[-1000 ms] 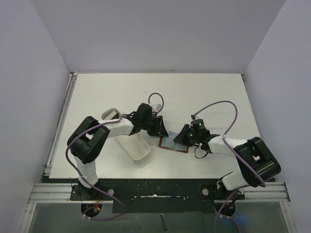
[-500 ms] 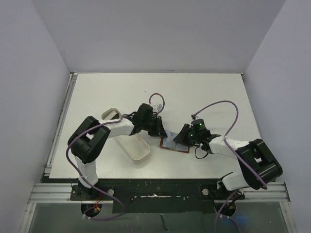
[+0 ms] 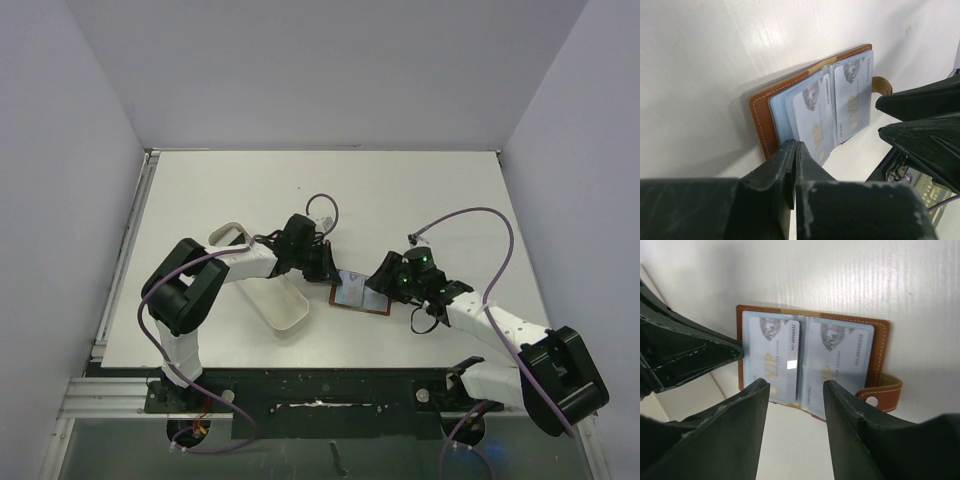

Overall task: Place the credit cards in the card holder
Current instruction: Turn over the card slot in the card holder.

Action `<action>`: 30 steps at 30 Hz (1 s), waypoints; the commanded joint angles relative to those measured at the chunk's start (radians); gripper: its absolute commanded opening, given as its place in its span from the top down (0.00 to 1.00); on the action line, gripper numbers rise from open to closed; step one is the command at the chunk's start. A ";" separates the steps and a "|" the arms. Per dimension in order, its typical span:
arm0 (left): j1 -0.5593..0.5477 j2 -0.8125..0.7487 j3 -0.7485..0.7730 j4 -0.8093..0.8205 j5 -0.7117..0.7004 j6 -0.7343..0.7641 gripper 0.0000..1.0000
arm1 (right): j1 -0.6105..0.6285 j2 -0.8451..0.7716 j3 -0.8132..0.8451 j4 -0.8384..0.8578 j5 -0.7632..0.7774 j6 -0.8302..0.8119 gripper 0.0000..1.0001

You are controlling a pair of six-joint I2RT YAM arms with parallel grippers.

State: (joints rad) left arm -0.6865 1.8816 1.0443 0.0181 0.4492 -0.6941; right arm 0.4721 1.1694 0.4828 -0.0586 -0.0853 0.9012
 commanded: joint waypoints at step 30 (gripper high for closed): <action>-0.007 -0.003 0.049 -0.023 -0.034 0.023 1.00 | -0.016 -0.005 -0.034 -0.010 0.093 0.004 0.38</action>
State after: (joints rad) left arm -0.6868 1.8816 1.0458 -0.0196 0.4202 -0.6903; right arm 0.4637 1.1614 0.4473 -0.1017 -0.0067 0.9081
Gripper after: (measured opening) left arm 0.009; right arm 0.630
